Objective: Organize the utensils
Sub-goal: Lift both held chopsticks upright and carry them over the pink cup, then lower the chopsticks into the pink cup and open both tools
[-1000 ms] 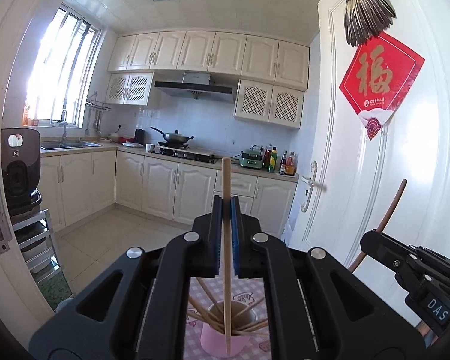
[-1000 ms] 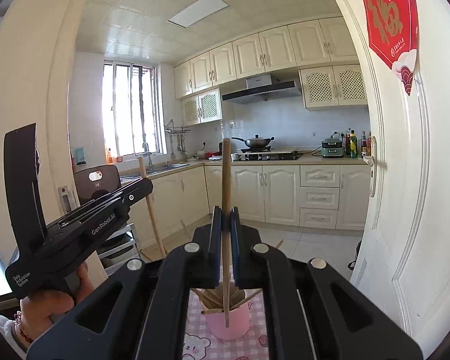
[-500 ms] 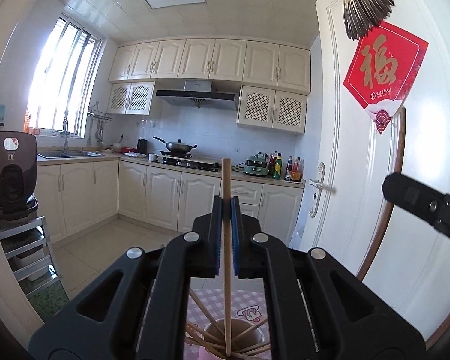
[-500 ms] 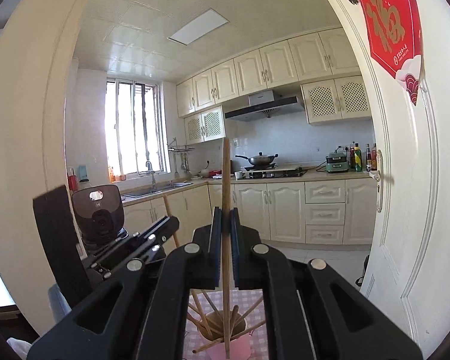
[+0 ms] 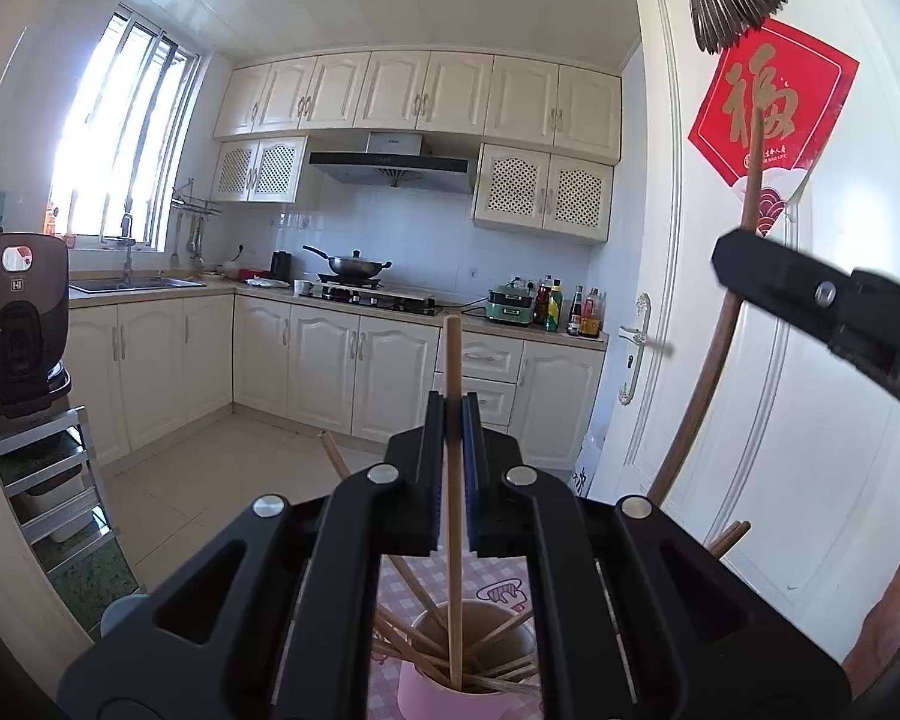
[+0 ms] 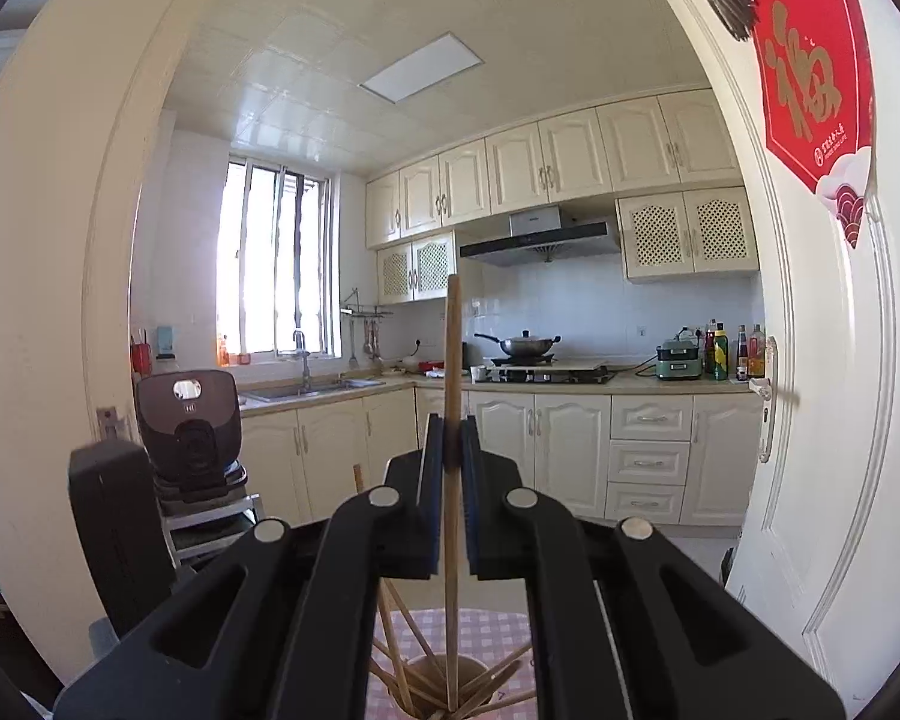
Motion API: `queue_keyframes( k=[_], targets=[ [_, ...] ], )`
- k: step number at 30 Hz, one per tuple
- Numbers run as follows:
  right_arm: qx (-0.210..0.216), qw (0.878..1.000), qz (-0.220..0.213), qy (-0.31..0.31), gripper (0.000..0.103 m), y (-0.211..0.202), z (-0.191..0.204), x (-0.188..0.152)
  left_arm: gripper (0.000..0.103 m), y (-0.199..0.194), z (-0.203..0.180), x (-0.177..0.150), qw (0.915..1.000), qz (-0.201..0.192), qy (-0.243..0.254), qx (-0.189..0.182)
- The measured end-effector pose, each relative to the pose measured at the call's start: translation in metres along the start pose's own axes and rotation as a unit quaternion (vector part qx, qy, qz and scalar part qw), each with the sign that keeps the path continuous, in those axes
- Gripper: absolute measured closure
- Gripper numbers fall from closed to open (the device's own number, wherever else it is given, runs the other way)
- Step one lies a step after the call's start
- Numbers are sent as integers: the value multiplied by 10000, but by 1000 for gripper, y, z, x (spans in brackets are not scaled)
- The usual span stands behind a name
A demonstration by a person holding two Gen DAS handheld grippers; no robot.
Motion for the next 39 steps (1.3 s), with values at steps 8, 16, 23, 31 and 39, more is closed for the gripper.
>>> queue_keyframes(
  k=[8,16,23,31,39],
  targets=[
    [85,9979,608,200,99,13,-4,-38,97,4,2,-10,9997,240,46,9],
    [67,9939,1075,247,99,18,-3,-68,96,5,-2,-21,9986,509,156,-68],
    [92,9921,1210,308,98,14,1,-76,96,5,0,-26,9970,730,238,35],
    [64,9915,1253,342,96,6,3,-76,44,-11,13,-18,9977,543,181,364],
    [50,9927,1165,294,90,-9,13,-70,33,-35,16,-8,9971,456,351,489]
  ],
)
Point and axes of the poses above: each gripper's, at about its wrist camera, not at the fingertips, and y roughly the way its jaws point, z to its left, x to its top, the point moved 7 cm from there along y, roughly the way its jaws point, and after that the axes turned 11 degrees about x, right-handed, at the moved point
